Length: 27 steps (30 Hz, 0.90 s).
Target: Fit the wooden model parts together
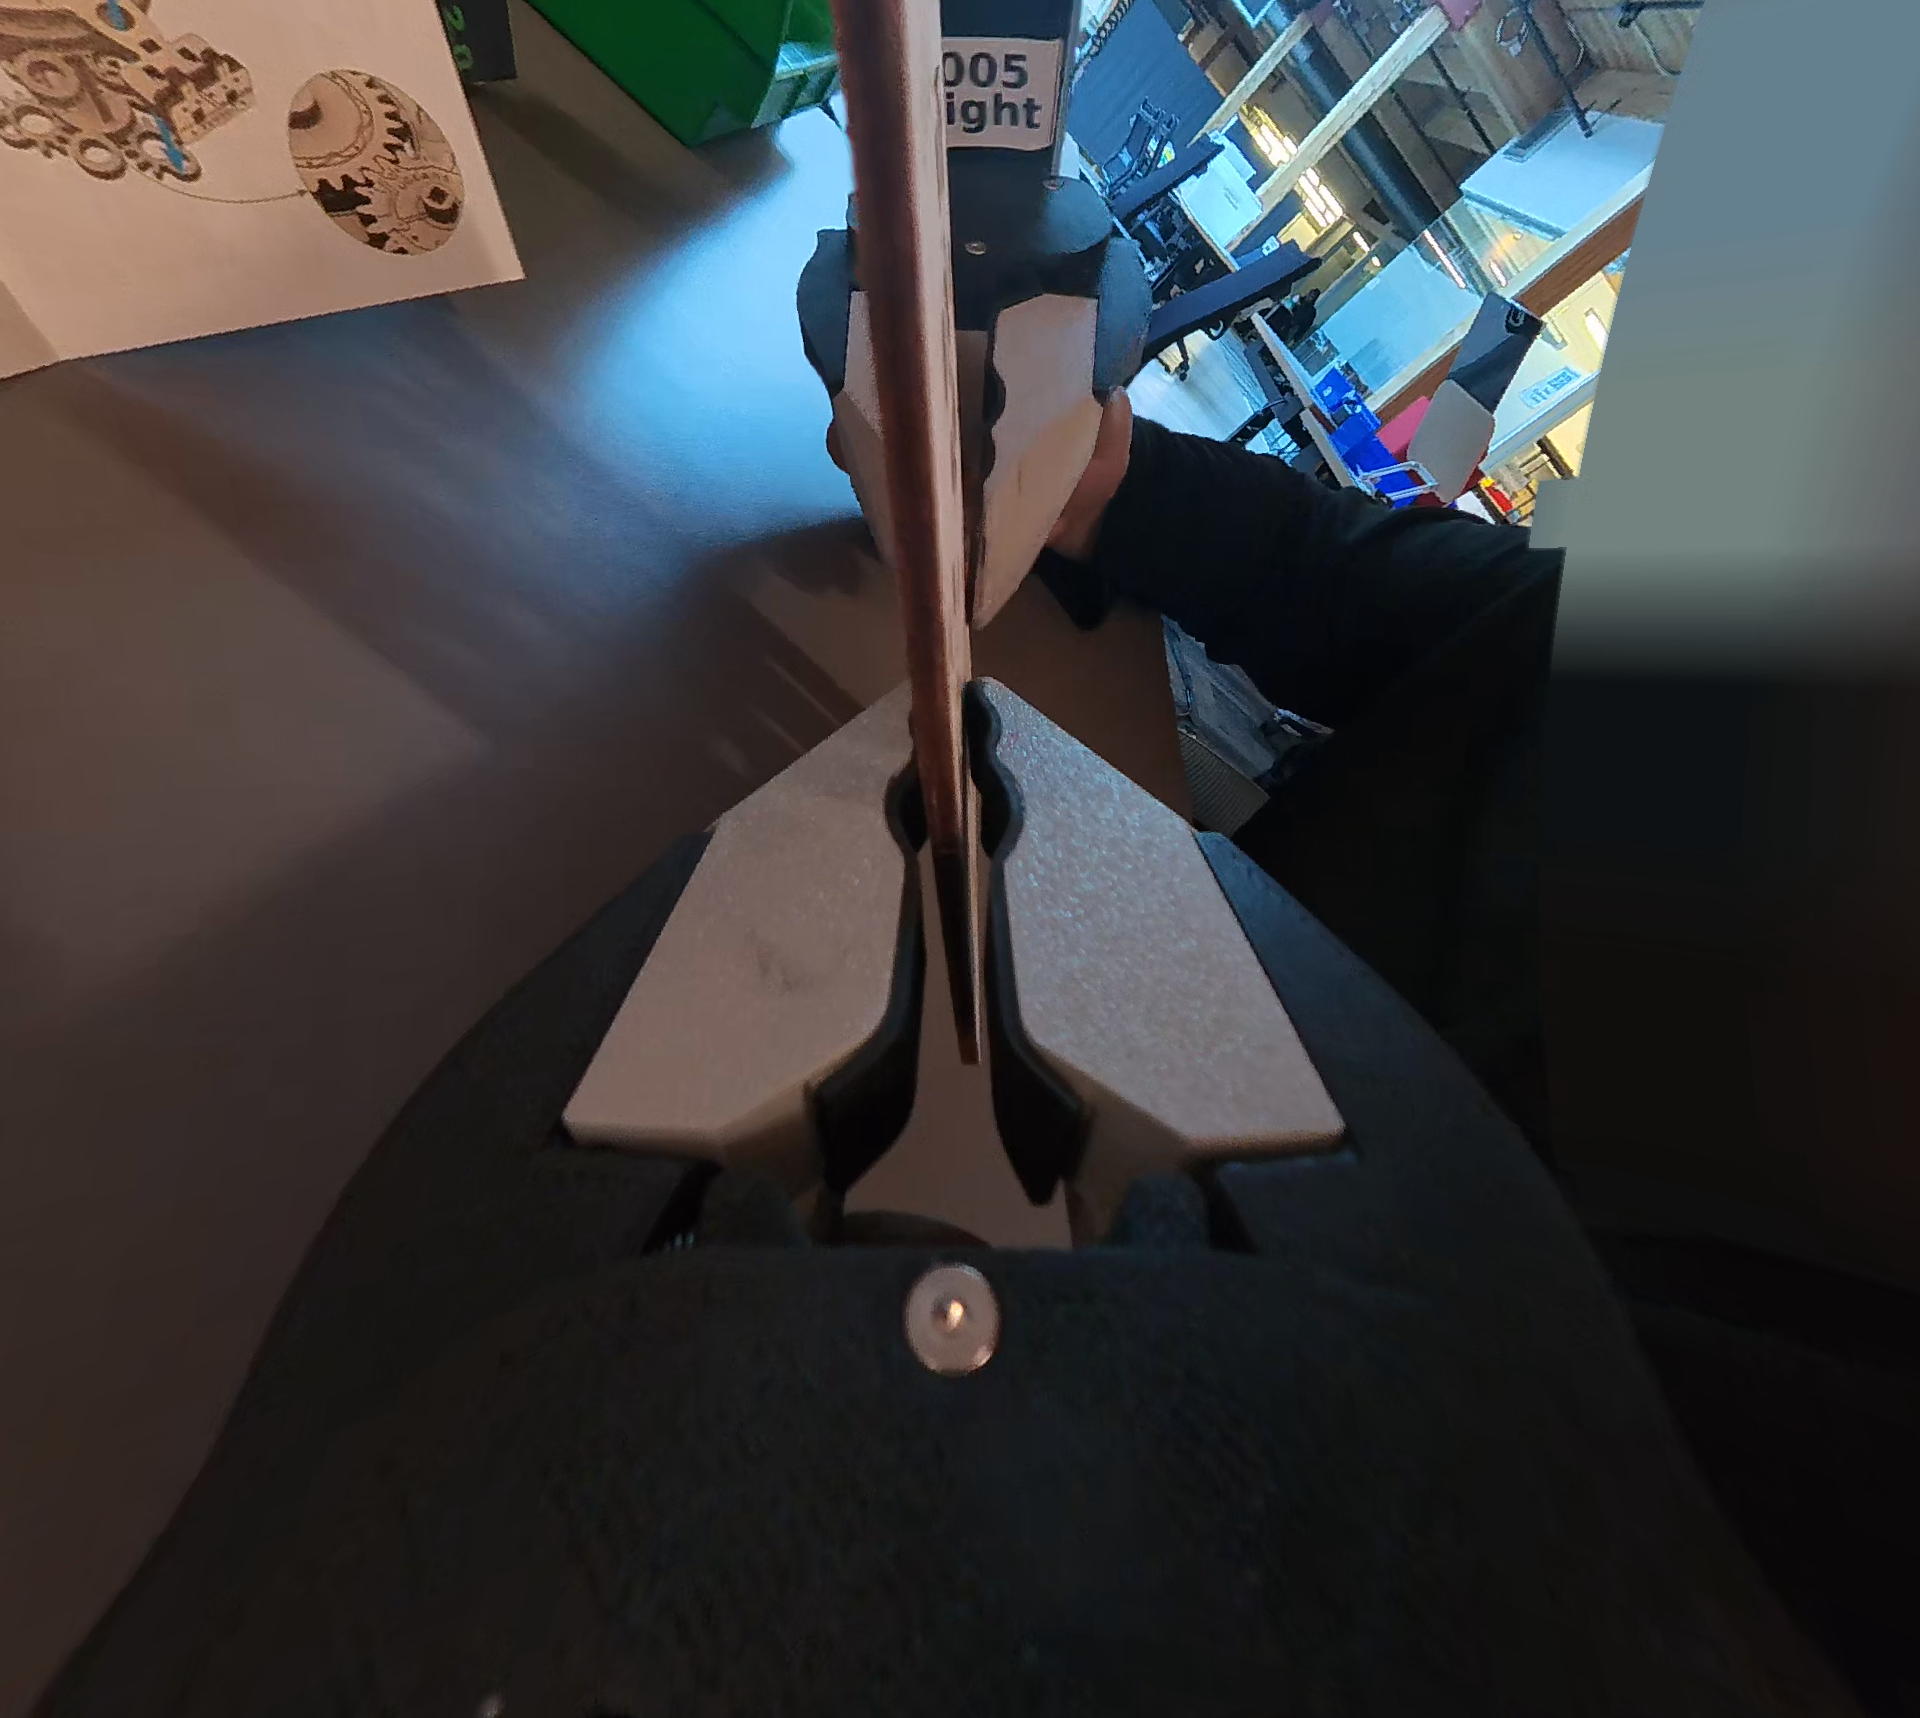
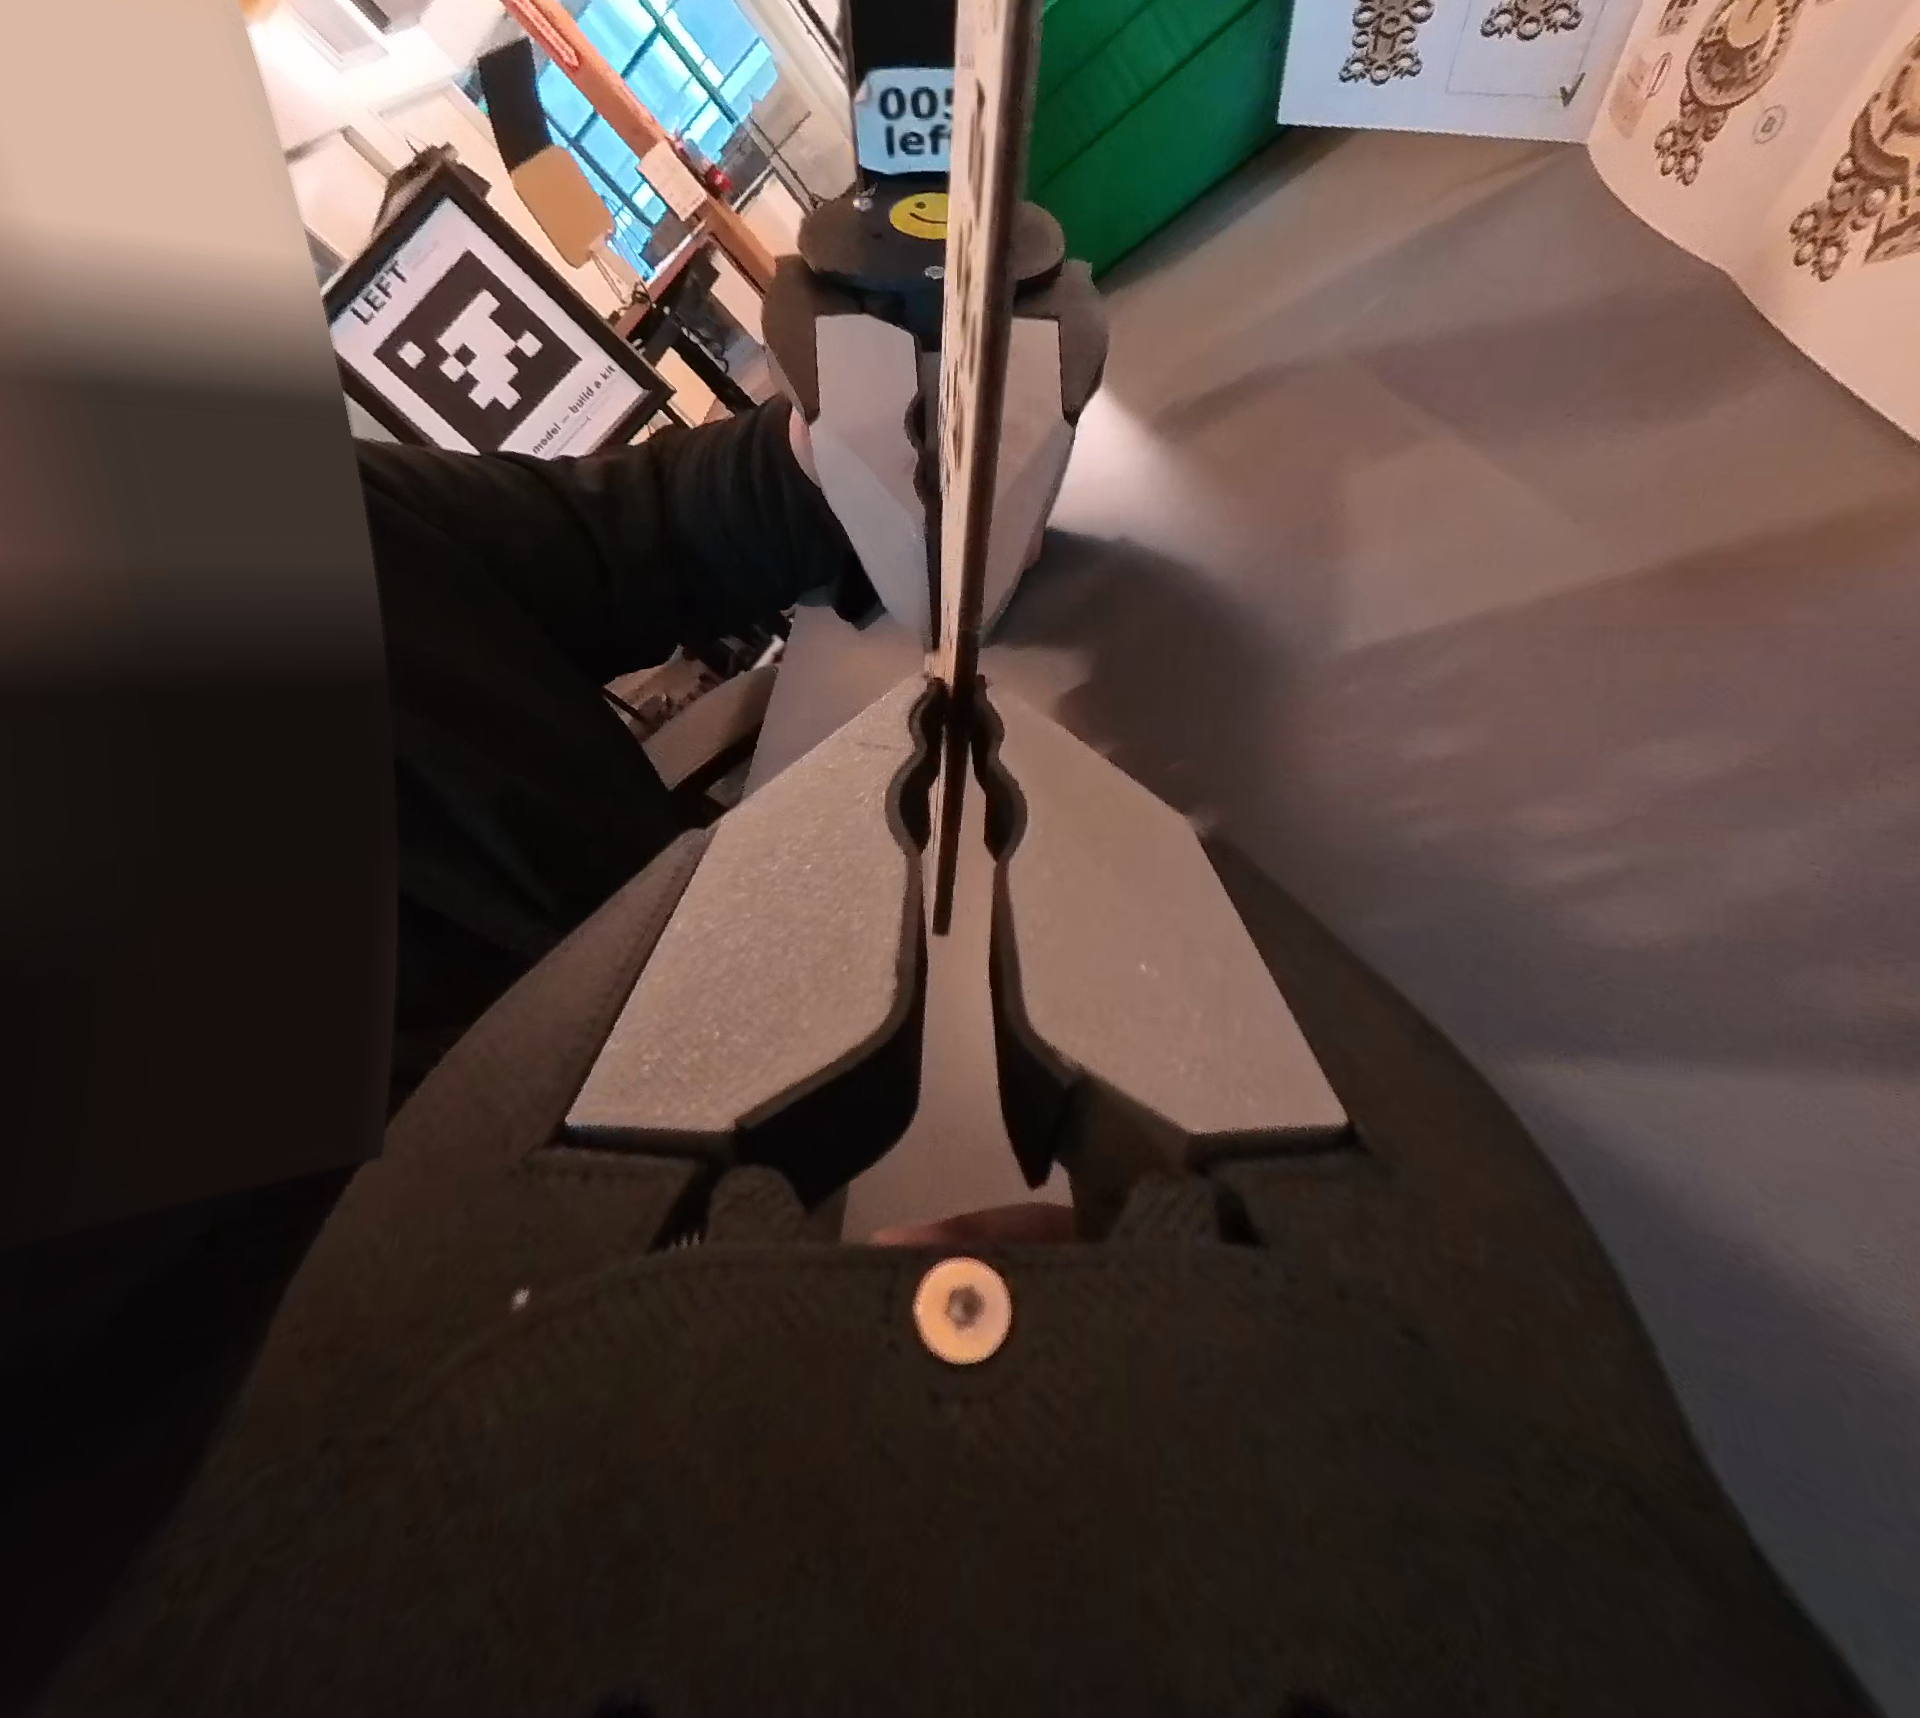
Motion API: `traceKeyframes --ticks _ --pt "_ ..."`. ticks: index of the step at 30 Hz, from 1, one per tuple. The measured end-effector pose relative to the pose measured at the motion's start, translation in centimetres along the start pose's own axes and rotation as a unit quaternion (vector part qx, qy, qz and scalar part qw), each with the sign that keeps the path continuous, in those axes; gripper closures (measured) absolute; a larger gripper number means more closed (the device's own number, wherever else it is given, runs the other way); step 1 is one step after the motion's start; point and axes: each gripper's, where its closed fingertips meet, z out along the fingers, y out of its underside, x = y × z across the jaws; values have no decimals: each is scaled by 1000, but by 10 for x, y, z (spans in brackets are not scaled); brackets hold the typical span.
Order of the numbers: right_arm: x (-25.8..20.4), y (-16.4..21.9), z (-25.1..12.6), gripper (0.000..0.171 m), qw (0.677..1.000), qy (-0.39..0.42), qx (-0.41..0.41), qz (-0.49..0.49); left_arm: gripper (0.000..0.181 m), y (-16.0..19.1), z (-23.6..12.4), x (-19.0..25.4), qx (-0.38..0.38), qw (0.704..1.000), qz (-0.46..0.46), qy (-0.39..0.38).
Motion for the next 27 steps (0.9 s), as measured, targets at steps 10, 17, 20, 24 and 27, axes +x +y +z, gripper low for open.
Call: traceKeyframes --ticks 10,17,20,24,27 --pt "-9 -1 7 171 1000 -23 7 7 180 1 7 8 2 1000 -5 23" --pt "-2 -2 1 171 1000 8 3 -19 181 1 4 2 0 1000 9 -6" --pt "0 -2 1 171 1000 11 2 -13 177 1 3 0 -4 1000 6 -11" --pt "3 -2 1 170 999 30 1 -26 178 2 3 -3 -5 1000 2 -17" --pt "6 -2 1 169 998 53 -4 -46 179 2 3 -4 -6 1000 -2 -22"
